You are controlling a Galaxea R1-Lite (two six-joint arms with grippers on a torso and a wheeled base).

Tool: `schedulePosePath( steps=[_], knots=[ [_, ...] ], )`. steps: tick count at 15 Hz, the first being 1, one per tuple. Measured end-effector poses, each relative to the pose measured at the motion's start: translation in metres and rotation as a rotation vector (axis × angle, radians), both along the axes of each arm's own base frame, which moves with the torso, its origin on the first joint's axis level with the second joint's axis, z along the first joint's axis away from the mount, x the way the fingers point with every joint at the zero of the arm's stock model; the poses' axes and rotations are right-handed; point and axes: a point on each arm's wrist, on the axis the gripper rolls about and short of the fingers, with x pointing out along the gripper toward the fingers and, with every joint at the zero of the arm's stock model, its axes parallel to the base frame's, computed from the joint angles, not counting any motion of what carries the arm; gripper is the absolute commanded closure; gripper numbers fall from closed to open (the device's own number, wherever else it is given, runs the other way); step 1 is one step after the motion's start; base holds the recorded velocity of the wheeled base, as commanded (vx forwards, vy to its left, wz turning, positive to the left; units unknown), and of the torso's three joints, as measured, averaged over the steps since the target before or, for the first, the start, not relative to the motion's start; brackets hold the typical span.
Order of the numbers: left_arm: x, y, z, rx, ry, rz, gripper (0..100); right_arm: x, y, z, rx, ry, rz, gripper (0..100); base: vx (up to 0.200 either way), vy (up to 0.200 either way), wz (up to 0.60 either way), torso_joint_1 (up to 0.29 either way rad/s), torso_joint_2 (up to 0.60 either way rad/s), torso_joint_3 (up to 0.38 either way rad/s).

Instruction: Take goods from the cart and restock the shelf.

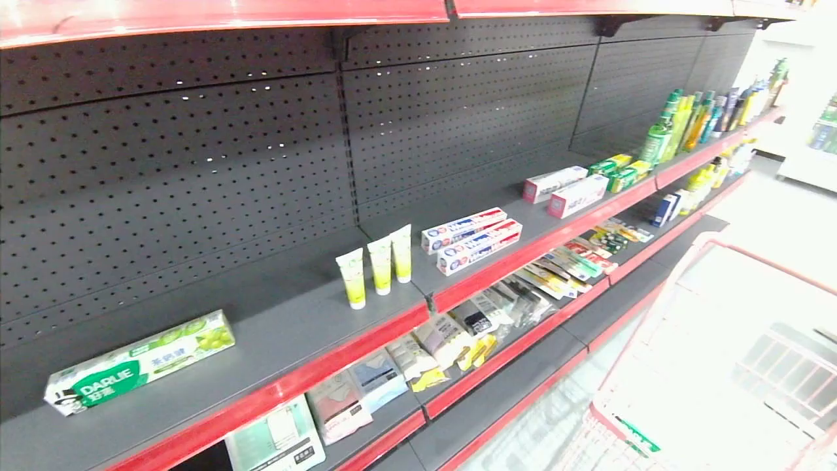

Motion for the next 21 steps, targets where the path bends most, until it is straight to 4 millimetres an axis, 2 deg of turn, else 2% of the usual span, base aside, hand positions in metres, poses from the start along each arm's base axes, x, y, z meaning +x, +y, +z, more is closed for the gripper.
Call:
schedulePosePath(
  steps=[6, 21],
  knots=[
    [0.0000, 0.0000, 0.0001, 0.000, -0.001, -0.001, 0, 0.0000, 0.0000, 0.0000, 0.000, 0.000, 0.000, 0, 0.000, 0.000, -0.60, 0.001, 0.00, 0.001],
    [0.0000, 0.0000, 0.0000, 0.000, 0.000, 0.000, 0, 0.0019, 0.0000, 0.0006, 0.037, 0.026, -0.018, 0, 0.000, 0.000, 0.00, 0.000, 0.00, 0.000]
  ],
)
